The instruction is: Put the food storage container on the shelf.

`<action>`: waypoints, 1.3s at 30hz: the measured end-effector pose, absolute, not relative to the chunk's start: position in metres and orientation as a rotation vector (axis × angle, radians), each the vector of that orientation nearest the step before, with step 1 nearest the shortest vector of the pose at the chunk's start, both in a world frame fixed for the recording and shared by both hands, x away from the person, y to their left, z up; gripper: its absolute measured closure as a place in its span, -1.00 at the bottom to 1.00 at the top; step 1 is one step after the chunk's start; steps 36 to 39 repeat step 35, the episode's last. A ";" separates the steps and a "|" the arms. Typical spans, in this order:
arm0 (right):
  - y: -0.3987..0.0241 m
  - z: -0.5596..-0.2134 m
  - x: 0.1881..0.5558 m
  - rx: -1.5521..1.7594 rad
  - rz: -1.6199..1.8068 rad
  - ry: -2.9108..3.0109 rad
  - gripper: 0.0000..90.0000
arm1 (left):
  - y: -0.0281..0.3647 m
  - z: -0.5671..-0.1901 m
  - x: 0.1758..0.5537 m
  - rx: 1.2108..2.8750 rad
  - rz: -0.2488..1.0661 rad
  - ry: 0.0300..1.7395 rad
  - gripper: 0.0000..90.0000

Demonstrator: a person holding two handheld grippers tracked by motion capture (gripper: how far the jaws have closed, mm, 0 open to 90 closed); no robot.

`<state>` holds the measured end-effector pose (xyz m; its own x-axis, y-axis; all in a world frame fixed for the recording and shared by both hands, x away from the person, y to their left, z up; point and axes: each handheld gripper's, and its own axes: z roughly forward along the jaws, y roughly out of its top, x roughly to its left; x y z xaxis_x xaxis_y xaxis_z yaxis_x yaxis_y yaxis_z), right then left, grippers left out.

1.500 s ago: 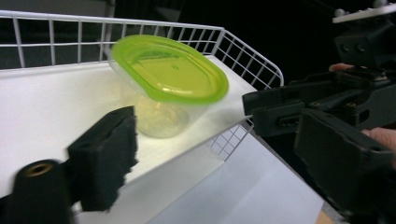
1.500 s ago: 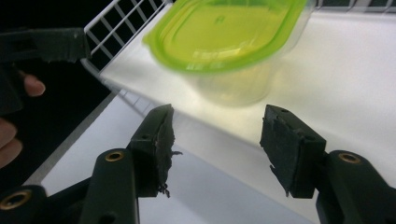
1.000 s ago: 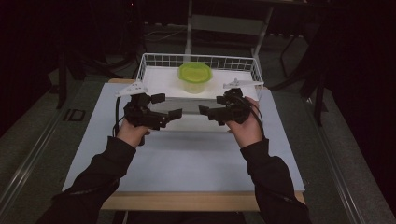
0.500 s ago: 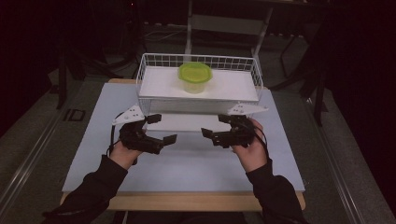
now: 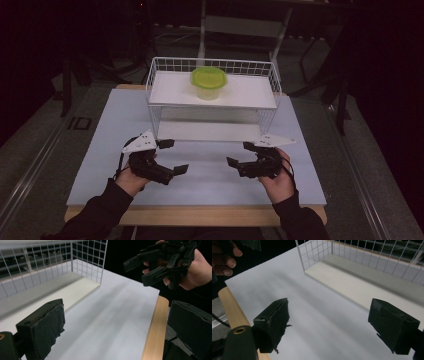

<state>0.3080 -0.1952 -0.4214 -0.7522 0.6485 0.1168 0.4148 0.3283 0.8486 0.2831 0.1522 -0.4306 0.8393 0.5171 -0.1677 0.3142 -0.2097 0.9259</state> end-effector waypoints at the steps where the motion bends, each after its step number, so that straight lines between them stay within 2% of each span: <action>1: -0.197 -0.425 0.306 0.966 1.396 2.350 -0.63 | 0.153 -0.434 0.282 1.815 0.205 0.633 -0.96; 9: -0.210 -0.451 0.294 0.988 1.392 2.370 -0.63 | 0.166 -0.463 0.274 1.861 0.186 0.650 -0.96; 14: -0.218 -0.455 0.286 0.984 1.368 2.344 -0.63 | 0.174 -0.476 0.267 1.882 0.179 0.652 -0.96; 26: -0.236 -0.468 0.280 1.013 1.305 2.324 -0.64 | 0.190 -0.502 0.266 1.888 0.253 0.733 -0.95; 39: -0.237 -0.471 0.283 1.014 1.273 2.324 -0.64 | 0.194 -0.505 0.270 1.884 0.275 0.801 -0.95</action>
